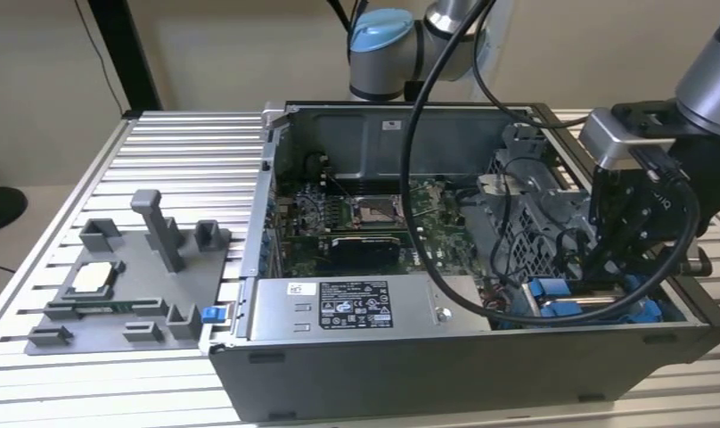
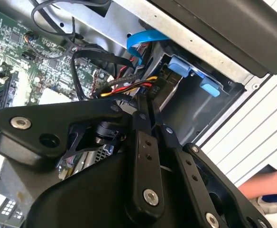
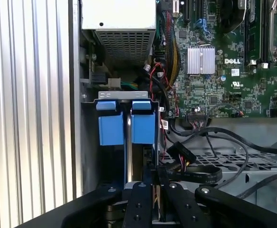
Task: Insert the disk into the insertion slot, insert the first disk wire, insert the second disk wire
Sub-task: 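Insert the second disk wire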
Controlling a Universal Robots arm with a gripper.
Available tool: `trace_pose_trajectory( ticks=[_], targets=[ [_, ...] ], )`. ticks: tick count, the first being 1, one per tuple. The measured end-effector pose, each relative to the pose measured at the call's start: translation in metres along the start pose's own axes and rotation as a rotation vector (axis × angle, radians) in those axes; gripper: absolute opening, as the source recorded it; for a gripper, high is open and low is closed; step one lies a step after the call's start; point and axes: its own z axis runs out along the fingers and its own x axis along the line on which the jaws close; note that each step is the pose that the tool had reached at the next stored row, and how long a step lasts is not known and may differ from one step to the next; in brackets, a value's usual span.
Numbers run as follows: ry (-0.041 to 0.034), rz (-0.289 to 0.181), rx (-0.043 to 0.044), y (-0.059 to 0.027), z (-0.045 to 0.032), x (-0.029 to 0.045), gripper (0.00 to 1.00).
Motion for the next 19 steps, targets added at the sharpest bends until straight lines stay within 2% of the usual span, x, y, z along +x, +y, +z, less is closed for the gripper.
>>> trace_pose_trajectory(
  ticks=[19],
  targets=[
    [0.0001, 0.0, 0.0001, -0.0003, 0.0091, 0.0003, 0.0]
  ],
)
